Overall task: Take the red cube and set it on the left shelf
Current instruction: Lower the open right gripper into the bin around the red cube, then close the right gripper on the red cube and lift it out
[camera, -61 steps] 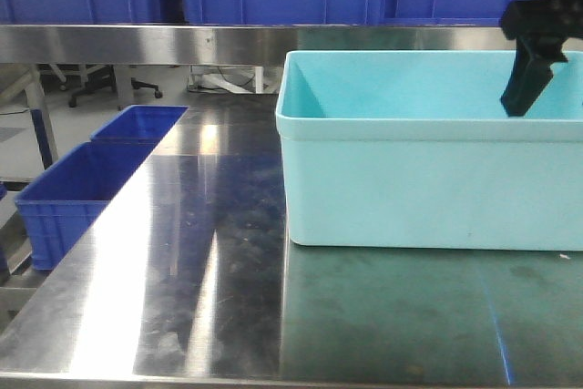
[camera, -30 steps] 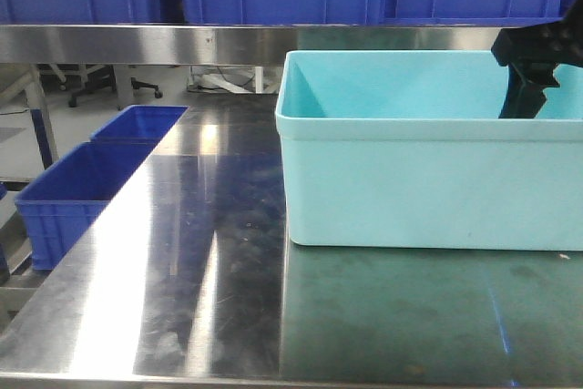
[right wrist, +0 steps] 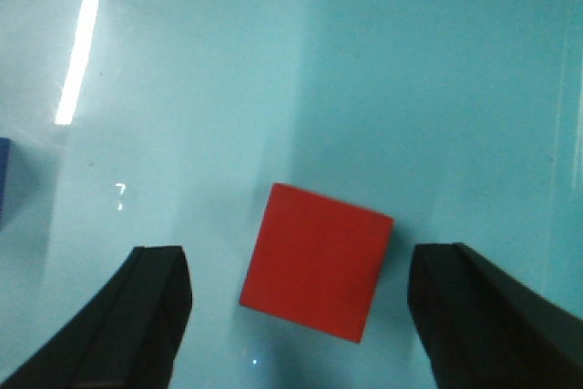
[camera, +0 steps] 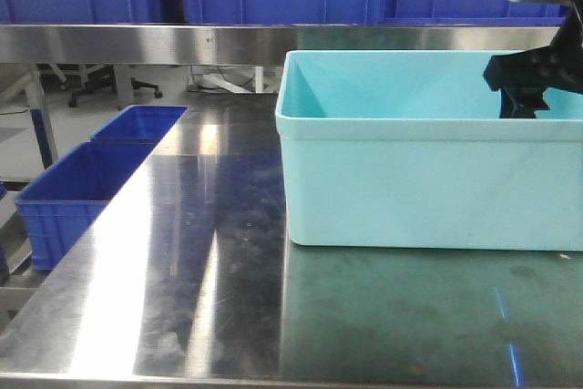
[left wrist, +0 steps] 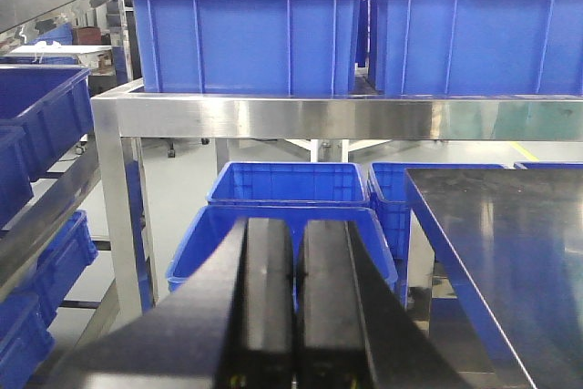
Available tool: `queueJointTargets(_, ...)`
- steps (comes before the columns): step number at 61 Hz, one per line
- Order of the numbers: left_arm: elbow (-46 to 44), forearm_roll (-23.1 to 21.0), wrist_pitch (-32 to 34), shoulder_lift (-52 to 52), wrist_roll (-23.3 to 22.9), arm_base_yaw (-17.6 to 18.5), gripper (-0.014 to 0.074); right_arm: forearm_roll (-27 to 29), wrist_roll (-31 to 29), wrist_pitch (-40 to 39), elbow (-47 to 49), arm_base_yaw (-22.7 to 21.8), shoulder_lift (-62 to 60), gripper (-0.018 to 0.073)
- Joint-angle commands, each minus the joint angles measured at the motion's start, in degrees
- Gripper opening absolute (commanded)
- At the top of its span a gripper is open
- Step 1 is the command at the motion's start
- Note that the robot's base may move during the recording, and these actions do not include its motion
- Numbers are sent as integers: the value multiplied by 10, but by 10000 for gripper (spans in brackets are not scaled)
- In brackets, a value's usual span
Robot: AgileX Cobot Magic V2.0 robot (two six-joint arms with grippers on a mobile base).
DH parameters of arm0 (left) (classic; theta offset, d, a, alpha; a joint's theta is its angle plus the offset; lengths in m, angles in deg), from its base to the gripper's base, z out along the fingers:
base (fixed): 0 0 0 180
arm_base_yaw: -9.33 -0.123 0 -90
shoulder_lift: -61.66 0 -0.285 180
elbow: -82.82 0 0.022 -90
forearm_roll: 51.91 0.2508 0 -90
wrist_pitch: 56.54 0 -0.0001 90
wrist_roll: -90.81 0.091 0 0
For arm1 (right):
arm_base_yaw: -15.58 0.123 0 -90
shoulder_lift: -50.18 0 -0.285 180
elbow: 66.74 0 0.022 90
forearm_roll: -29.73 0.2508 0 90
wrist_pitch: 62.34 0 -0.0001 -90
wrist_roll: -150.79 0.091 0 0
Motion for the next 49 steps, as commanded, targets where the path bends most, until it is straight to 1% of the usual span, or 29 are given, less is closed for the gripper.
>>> queueJointTargets(1, 14, 0, 51, 10, 0, 1, 102, -13, -4, -37, 18, -2, -17, 605)
queueJointTargets(20, 14, 0, 51, 10, 0, 1, 102, -16, -4, -53, 18, -2, 8, 603)
queueJointTargets(27, 14, 0, 51, 10, 0, 1, 102, -16, -4, -55, 18, -2, 13, 560)
queueJointTargets(33, 14, 0, 51, 10, 0, 1, 102, -18, -4, -65, 18, -2, 13, 444)
queueJointTargets(36, 14, 0, 51, 10, 0, 1, 102, -18, -4, -67, 21, -2, 12, 326)
queueJointTargets(44, 14, 0, 51, 10, 0, 1, 102, -18, -4, -66, 37, -2, 3, 57)
queueJointTargets(45, 14, 0, 51, 10, 0, 1, 102, -18, -4, -66, 40, -2, -1, 39)
queueJointTargets(47, 14, 0, 51, 10, 0, 1, 102, -18, -4, -67, 44, -2, -6, 60)
queueJointTargets(49, 14, 0, 51, 10, 0, 1, 102, -18, -4, -67, 51, -1, -15, 62)
